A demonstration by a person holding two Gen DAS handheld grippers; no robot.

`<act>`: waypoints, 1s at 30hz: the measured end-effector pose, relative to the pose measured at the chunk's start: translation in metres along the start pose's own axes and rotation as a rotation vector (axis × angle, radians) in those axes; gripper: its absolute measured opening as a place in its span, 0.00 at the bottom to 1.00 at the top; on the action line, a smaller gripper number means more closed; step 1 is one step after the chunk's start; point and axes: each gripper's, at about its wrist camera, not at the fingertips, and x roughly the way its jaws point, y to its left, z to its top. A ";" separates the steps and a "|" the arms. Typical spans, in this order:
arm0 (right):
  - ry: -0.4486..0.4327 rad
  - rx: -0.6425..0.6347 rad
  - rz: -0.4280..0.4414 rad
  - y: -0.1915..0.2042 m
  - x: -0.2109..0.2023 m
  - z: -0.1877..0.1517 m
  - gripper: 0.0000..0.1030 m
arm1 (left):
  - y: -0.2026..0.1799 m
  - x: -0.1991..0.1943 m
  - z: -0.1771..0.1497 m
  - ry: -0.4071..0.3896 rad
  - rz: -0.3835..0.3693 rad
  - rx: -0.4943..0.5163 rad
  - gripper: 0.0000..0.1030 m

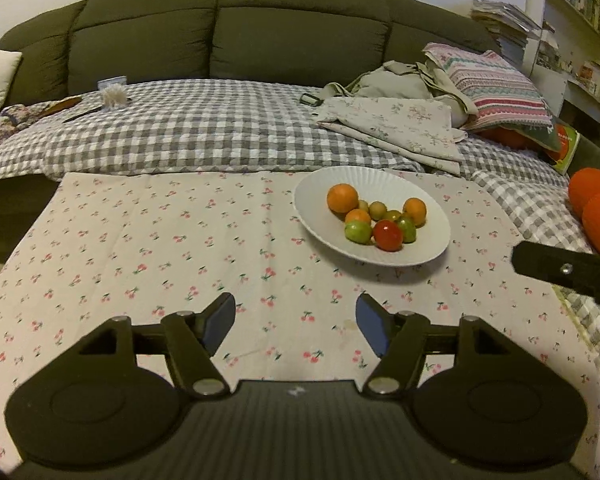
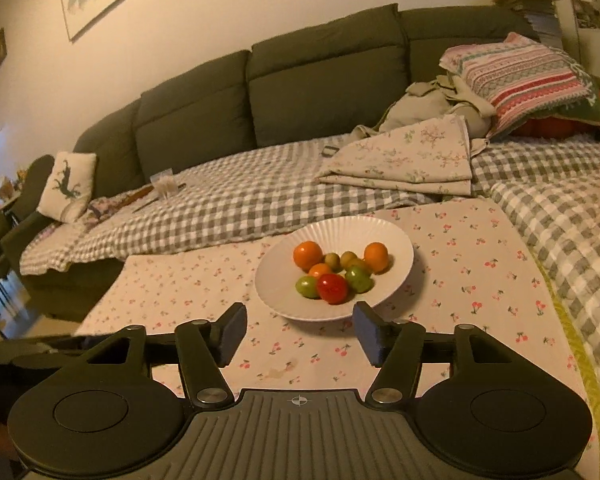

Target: Organize fruits

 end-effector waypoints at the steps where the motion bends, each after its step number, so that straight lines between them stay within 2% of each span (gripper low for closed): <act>1: -0.002 0.010 0.002 -0.001 -0.003 -0.001 0.59 | 0.001 -0.002 -0.002 -0.002 0.011 0.001 0.69; 3: -0.001 0.025 0.003 0.000 -0.008 -0.006 0.65 | 0.004 -0.004 -0.006 0.000 0.030 -0.001 0.73; 5: 0.002 0.023 -0.004 0.003 -0.012 -0.011 0.76 | 0.005 -0.005 -0.008 -0.002 0.034 -0.003 0.81; 7: 0.006 0.006 -0.016 0.008 -0.014 -0.016 0.93 | 0.005 -0.006 -0.009 -0.006 0.049 0.005 0.90; 9: 0.006 -0.007 -0.034 0.011 -0.013 -0.019 0.98 | 0.003 -0.004 -0.010 -0.009 0.066 0.020 0.92; 13: 0.012 -0.006 -0.103 0.011 -0.007 -0.021 0.99 | 0.003 -0.002 -0.010 -0.008 0.086 0.034 0.96; 22: 0.015 -0.006 -0.112 0.008 -0.006 -0.022 1.00 | 0.001 -0.001 -0.012 -0.004 0.064 0.026 0.99; 30: 0.007 -0.067 -0.131 0.018 -0.005 -0.024 1.00 | 0.003 0.001 -0.012 -0.002 0.080 0.017 0.99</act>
